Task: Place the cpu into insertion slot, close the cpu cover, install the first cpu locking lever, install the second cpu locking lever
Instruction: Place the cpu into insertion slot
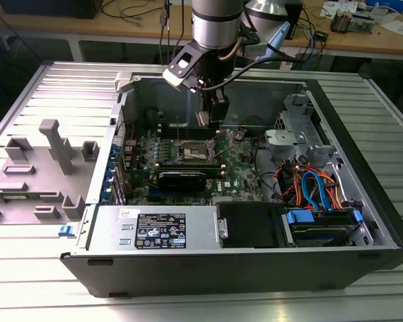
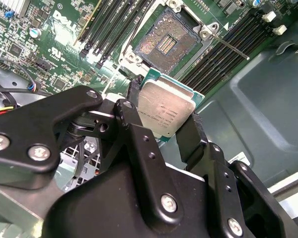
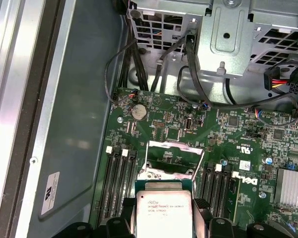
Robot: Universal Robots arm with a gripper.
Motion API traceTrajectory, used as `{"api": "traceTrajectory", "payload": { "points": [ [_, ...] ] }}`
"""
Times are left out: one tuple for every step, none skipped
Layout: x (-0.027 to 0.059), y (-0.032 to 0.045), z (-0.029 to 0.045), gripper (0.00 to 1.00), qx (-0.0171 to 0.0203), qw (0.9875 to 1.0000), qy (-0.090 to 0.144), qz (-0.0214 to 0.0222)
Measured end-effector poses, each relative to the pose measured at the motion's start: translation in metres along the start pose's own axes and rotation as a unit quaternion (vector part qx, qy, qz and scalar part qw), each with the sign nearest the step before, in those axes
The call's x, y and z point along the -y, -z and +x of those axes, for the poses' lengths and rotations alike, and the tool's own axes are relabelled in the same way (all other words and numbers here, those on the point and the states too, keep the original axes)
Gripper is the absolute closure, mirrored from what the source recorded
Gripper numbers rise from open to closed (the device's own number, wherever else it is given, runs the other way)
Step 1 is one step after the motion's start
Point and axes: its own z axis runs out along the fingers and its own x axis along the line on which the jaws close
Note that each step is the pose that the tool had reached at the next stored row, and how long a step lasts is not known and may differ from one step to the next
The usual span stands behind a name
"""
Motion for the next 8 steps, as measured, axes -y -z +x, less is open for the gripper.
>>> {"api": "traceTrajectory", "payload": {
  "points": [
    [0.0,0.0,0.0,0.46,0.0,1.0,0.0,0.0],
    [0.0,0.0,0.0,0.46,0.0,1.0,0.0,0.0],
    [0.0,0.0,0.0,0.46,0.0,1.0,0.0,0.0],
    [0.0,0.0,0.0,0.46,0.0,1.0,0.0,0.0],
    [0.0,0.0,0.0,0.46,0.0,1.0,0.0,0.0],
    [0.0,0.0,0.0,0.46,0.0,1.0,0.0,0.0],
    [0.0,0.0,0.0,0.46,0.0,1.0,0.0,0.0],
    [0.0,0.0,0.0,0.46,0.0,1.0,0.0,0.0]
  ]
}}
